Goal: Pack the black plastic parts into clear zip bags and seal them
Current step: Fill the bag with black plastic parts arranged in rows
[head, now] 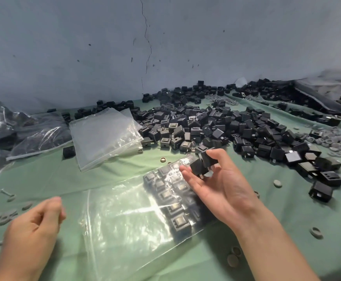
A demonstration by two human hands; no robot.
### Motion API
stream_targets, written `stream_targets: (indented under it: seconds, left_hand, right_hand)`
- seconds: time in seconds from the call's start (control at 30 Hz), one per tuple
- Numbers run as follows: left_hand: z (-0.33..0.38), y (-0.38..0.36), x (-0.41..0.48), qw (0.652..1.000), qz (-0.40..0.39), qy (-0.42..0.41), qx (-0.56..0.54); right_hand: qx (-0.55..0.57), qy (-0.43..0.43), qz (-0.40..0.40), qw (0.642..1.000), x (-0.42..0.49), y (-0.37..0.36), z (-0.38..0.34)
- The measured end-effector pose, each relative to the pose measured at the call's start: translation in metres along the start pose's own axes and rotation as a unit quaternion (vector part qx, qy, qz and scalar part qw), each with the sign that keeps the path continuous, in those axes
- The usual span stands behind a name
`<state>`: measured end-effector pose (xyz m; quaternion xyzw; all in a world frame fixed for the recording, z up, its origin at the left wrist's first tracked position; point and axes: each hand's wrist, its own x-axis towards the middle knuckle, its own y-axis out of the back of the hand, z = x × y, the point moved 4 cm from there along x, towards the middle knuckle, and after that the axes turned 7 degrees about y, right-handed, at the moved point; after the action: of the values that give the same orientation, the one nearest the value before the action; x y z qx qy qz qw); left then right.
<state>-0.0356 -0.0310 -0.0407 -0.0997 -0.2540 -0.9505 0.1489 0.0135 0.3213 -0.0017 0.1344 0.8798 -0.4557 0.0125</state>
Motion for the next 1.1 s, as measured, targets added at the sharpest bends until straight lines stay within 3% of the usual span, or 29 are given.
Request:
stream_targets:
  seconds: [0.1, 0.17, 0.33, 0.43, 0.5, 0.63, 0.83, 1.1]
  left_hand:
    - [0.034, -0.005, 0.009, 0.998, 0.022, -0.023, -0.055]
    - [0.076, -0.033, 0.015, 0.995, -0.032, -0.076, -0.056]
    - [0.152, -0.156, 0.041, 0.949, -0.222, -0.157, 0.158]
    - [0.161, -0.218, 0.064, 0.924, -0.262, -0.143, 0.239]
    - [0.161, -0.250, 0.076, 0.911, -0.270, -0.136, 0.279]
    - [0.159, -0.296, 0.088, 0.855, -0.277, -0.186, 0.398]
    - [0.163, -0.310, 0.088, 0.867, -0.185, -0.236, 0.399]
    - [0.158, -0.324, 0.089, 0.874, -0.188, -0.173, 0.413]
  right_hand:
    - [0.001, -0.011, -0.011, 1.000, 0.007, -0.002, 0.002]
    - [0.008, -0.015, 0.005, 1.000, 0.013, -0.005, 0.004]
    - [0.074, 0.012, 0.062, 0.995, 0.024, 0.006, -0.003]
    - [0.143, 0.028, 0.065, 0.987, 0.027, 0.009, -0.016]
    - [0.170, 0.047, 0.063, 0.982, 0.030, 0.010, -0.027]
    - [0.181, 0.065, 0.077, 0.978, 0.035, 0.012, -0.042]
    - [0.192, 0.065, 0.098, 0.974, 0.039, 0.010, -0.048]
    - [0.185, 0.064, 0.110, 0.974, 0.036, 0.011, -0.045]
